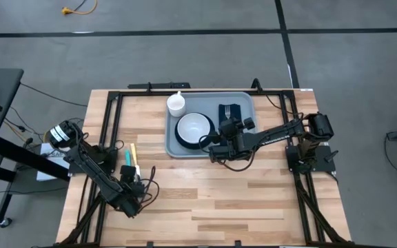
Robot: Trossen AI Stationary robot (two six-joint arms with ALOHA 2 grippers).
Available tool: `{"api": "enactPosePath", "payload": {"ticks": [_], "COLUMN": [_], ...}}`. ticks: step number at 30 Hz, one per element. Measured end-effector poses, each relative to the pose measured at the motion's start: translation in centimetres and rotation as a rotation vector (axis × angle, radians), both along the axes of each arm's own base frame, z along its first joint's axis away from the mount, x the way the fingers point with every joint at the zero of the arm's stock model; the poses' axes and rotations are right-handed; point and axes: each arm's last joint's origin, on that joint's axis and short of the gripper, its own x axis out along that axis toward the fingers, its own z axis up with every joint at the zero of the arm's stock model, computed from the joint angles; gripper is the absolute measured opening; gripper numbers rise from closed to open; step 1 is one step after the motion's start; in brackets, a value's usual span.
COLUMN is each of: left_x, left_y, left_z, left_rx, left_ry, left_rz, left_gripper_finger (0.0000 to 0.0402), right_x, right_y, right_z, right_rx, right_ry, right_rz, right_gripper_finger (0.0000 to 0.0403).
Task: Set up tray
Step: Put the blue spoon to the left of the orange fork on the gray table tray
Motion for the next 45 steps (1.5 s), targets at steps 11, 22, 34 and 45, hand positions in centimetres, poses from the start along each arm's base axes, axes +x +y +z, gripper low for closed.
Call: {"api": "enactPosePath", "payload": {"ticks": [11, 22, 34, 45], "left_x": [0.13, 0.09, -0.02, 0.19], "left_y": [-0.04, -0.04, 0.00, -0.02], "left_z": [-0.02, -0.02, 0.00, -0.01], "left_rx": [0.007, 0.004, 0.000, 0.014], "left_ry": [-0.028, -0.021, 0.000, -0.036], "left_rz": [0.007, 0.014, 0.018, -0.023], "left_gripper_finger": [0.0164, 0.0164, 0.0164, 0.0164], "right_x": [0.01, 0.01, 0.05, 0.09], "right_y": [0.00, 0.00, 0.01, 0.01], "right_z": [0.00, 0.00, 0.01, 0.01], "right_rx": [0.000, 0.000, 0.001, 0.002], "right_ry": [-0.001, -0.001, -0.006, -0.011], "right_rz": [0.000, 0.000, 0.000, 0.000], "right_gripper_finger": [0.0133, 0.0133, 0.0134, 0.0133]}}
